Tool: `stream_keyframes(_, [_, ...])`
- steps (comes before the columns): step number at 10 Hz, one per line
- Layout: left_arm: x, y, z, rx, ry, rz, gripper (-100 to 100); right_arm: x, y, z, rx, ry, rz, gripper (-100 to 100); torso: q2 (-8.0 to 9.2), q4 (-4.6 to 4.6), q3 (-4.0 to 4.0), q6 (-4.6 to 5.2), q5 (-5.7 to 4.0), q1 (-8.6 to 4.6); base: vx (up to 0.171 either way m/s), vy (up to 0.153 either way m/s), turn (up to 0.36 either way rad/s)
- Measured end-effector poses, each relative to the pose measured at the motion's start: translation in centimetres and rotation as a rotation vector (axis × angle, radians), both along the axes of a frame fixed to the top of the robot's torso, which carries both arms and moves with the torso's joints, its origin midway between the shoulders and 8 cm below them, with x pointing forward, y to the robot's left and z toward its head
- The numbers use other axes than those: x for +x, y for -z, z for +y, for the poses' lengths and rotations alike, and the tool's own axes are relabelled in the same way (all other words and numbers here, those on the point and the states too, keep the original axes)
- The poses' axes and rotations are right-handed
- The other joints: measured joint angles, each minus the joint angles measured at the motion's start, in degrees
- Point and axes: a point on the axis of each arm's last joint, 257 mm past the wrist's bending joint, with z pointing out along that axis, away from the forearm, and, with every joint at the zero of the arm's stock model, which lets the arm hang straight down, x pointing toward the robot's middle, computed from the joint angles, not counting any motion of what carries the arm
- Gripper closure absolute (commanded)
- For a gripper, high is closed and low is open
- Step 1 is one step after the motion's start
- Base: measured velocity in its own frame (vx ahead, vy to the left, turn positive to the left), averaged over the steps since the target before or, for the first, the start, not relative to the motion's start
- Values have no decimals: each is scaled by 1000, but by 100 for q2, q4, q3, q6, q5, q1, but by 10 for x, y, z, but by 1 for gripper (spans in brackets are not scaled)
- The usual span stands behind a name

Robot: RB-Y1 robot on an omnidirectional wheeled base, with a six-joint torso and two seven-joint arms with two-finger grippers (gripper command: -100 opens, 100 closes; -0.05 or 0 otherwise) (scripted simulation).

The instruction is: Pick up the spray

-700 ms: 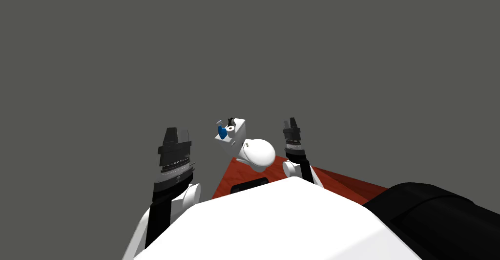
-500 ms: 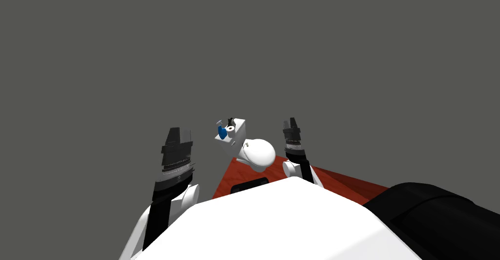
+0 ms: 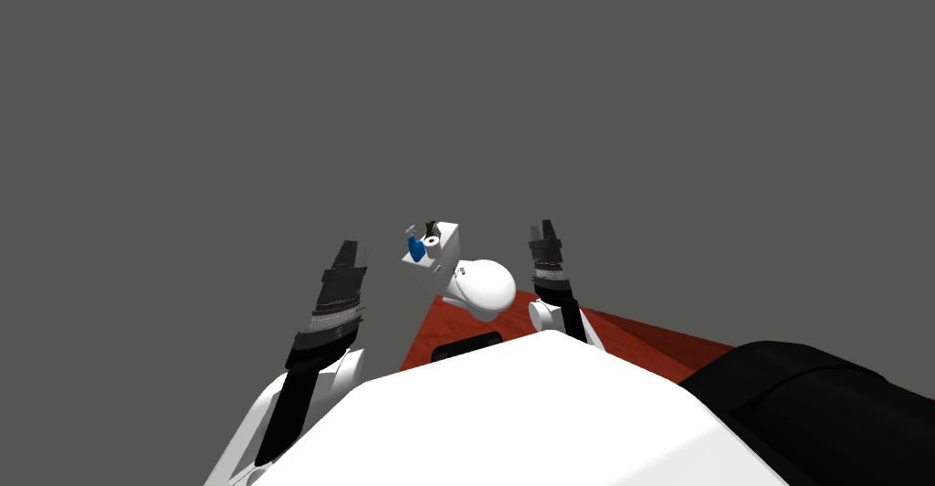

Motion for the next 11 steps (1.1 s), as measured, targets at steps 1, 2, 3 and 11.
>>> stream_keyframes(1, [3,10,0,30,1,26,-100,0,0,0,0,0,0,0,1,0,0,0,1,6,15,69,-51])
stream_keyframes(2, [10,18,0,61,3,49,-100,0,0,0,0,0,0,0,-2,0,-1,0,2,8,20,64,-63])
stream_keyframes(3, [15,27,1,92,2,75,-100,0,0,0,0,0,0,0,-3,-1,-2,0,2,7,18,58,-72])
stream_keyframes(11, [49,91,21,319,-14,251,-100,0,0,0,0,0,0,0,-2,0,-2,0,-1,-7,13,37,-49])
